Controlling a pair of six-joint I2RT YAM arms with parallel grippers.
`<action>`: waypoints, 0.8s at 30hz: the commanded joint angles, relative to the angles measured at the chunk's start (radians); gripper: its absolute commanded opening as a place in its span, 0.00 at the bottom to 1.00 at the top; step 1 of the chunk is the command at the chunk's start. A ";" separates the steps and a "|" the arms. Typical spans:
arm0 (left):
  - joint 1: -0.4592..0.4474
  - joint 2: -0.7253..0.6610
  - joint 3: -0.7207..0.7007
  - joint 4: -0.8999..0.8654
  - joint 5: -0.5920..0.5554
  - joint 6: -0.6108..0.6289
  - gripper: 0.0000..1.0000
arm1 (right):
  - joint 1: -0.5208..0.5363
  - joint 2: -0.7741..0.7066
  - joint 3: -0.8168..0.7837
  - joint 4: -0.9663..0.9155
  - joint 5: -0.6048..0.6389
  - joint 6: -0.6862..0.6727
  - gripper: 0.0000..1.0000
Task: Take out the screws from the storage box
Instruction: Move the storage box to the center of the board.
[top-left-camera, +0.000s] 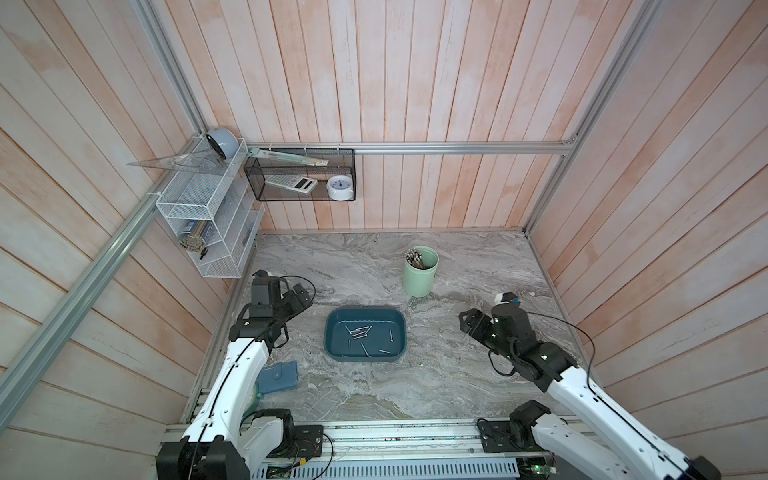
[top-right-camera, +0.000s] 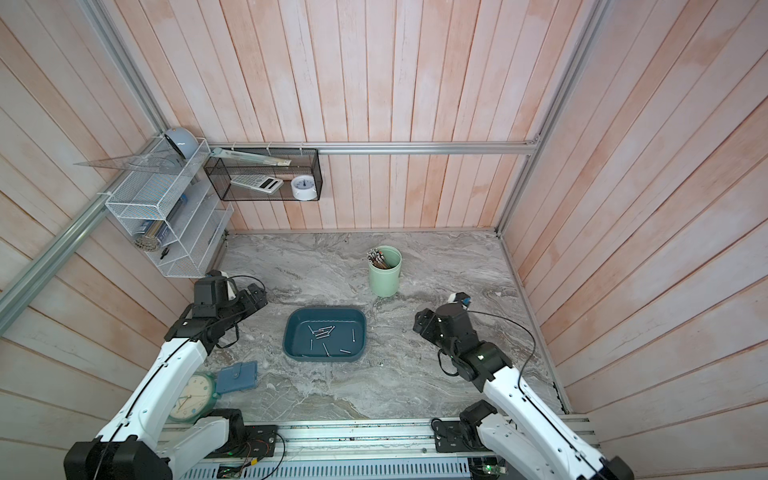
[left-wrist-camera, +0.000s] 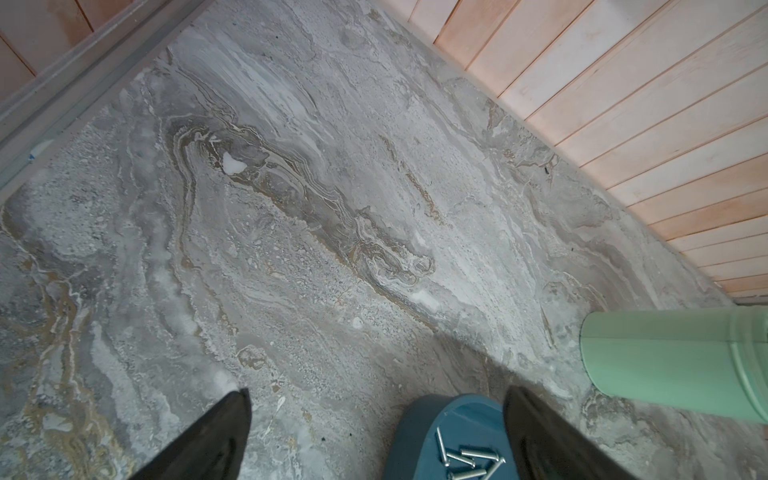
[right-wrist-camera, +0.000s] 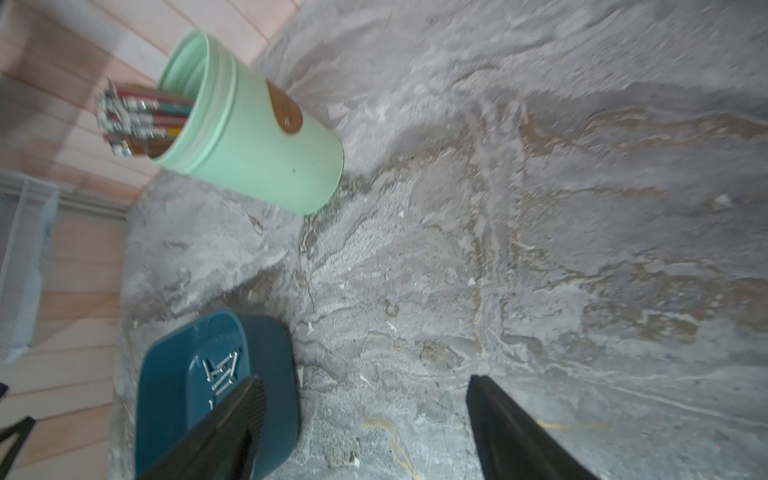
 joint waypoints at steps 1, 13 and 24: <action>0.005 -0.019 -0.015 0.051 0.104 -0.038 1.00 | 0.100 0.167 0.086 0.076 0.122 0.043 0.77; 0.004 0.005 -0.029 0.084 0.193 -0.061 1.00 | 0.250 0.638 0.396 0.064 0.102 0.050 0.75; -0.006 0.100 0.003 0.049 0.297 -0.056 0.96 | 0.301 0.857 0.594 -0.125 0.052 0.046 0.59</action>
